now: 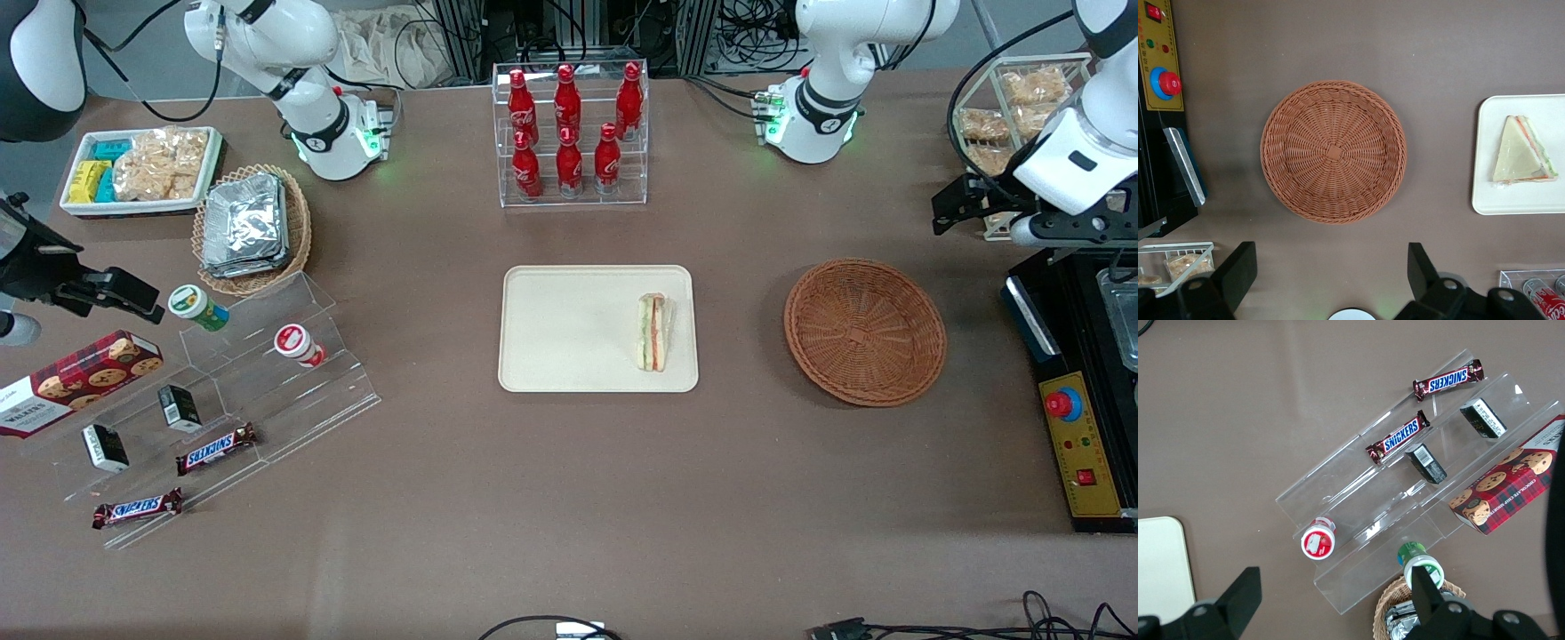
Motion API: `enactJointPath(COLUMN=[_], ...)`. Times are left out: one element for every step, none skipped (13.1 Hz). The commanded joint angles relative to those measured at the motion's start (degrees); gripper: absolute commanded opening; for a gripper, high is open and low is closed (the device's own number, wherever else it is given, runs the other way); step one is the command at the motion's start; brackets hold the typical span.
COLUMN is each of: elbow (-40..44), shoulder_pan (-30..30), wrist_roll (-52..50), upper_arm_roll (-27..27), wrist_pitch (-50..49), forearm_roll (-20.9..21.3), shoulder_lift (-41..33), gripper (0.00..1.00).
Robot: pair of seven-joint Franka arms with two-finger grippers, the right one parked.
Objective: Place sandwich from basket to tray
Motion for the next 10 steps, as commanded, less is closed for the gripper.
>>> enactJointPath(elbow=[3.7, 4.1, 4.2, 4.2, 4.1, 4.2, 4.2, 4.2, 4.1, 4.2], shoulder_pan=[0.1, 0.2, 0.2, 0.2, 0.2, 0.3, 0.3, 0.4, 1.5, 8.7], wrist_roll=[-0.4, -0.5, -0.4, -0.5, -0.8, -2.1, -3.3, -3.8, -4.0, -3.9], upper_arm_roll=[-0.2, -0.2, -0.2, -0.2, -0.4, -0.4, -0.7, -1.4, -2.0, -8.0], wrist_pitch=[-2.4, -3.4, -3.5, -3.6, -3.6, -3.7, -3.8, -3.8, -3.8, -3.8], forearm_roll=[-0.4, -0.6, -0.6, -0.6, -0.6, -0.7, -0.7, -0.7, -0.7, -1.1], shoulder_lift=[1.7, 2.0, 2.0, 2.1, 2.1, 2.1, 2.1, 2.0, 2.0, 2.0], gripper=[1.00, 1.00, 1.00, 1.00, 1.00, 1.00, 1.00, 1.00, 1.00, 1.00])
